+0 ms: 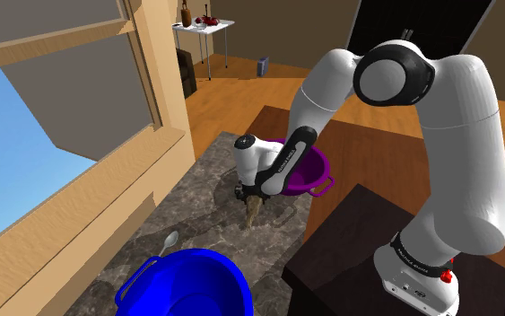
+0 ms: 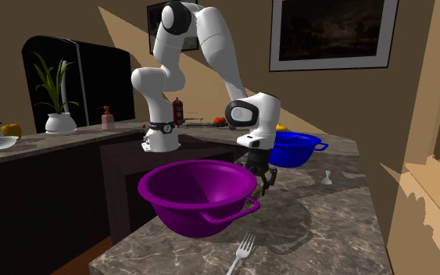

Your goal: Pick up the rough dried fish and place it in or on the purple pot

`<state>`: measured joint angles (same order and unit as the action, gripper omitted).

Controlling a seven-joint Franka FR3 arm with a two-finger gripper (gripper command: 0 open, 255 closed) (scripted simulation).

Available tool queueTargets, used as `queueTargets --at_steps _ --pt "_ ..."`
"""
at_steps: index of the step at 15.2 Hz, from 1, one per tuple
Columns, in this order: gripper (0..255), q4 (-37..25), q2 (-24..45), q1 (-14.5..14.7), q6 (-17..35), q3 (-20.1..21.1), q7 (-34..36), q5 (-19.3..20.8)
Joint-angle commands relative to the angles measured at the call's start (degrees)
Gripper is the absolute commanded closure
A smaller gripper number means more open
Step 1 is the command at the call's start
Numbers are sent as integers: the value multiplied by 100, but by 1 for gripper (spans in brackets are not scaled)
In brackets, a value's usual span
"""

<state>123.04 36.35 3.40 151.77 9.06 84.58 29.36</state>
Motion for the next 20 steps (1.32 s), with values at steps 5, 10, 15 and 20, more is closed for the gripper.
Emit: queueTargets --at_steps 5,10,15,20 --pt "255 27 -77 -24 -38 31 -28 -29" --pt "255 168 -457 -140 -274 186 -179 -195" --pt "255 280 -827 -251 -525 337 -343 -383" --pt "255 360 -1188 -351 -788 480 -517 -588"
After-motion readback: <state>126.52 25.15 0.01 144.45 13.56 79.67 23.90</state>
